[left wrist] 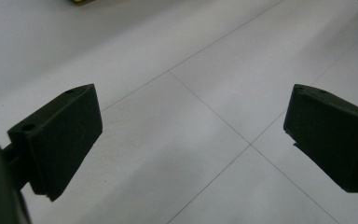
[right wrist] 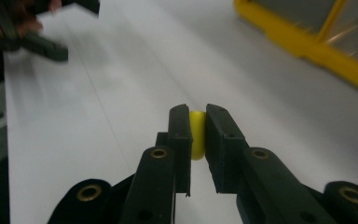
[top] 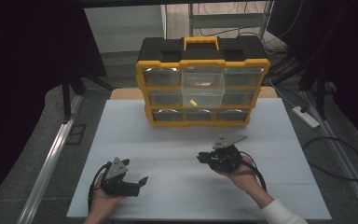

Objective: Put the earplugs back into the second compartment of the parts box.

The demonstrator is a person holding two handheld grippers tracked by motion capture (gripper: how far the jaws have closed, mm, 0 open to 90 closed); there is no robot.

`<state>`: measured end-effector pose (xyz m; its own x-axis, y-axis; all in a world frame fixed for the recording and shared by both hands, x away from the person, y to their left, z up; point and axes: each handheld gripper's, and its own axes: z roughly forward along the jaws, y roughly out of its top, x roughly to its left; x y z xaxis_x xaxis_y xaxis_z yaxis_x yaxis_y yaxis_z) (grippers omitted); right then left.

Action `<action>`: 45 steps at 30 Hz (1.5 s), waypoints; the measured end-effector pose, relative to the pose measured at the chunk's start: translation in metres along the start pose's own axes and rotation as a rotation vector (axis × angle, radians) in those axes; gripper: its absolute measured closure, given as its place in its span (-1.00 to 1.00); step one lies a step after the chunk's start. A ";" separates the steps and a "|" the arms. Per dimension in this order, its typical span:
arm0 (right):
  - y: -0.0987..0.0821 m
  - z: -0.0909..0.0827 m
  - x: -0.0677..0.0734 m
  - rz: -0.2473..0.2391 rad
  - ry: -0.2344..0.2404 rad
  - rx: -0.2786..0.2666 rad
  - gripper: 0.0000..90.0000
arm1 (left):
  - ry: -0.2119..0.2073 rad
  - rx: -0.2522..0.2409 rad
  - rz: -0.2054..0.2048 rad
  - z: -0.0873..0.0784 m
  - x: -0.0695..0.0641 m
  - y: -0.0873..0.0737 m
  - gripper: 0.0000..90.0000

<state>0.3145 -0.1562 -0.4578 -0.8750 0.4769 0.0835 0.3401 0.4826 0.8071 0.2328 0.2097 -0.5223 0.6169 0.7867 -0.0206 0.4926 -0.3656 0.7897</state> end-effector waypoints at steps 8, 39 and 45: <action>0.015 -0.026 -0.003 0.014 -0.012 -0.124 0.78 | 0.001 0.001 0.000 0.001 0.000 0.000 -0.90; 0.127 -0.110 -0.018 0.014 -0.116 -0.452 0.78 | 0.001 -0.001 -0.001 0.000 0.000 0.000 -0.90; 0.143 -0.104 -0.029 0.027 -0.144 -0.437 0.78 | 0.002 -0.004 -0.002 0.000 0.000 0.000 -0.90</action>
<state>0.3528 -0.1773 -0.2844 -0.8005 0.5971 0.0510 0.1577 0.1278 0.9792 0.2329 0.2101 -0.5219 0.6149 0.7884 -0.0214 0.4916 -0.3619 0.7921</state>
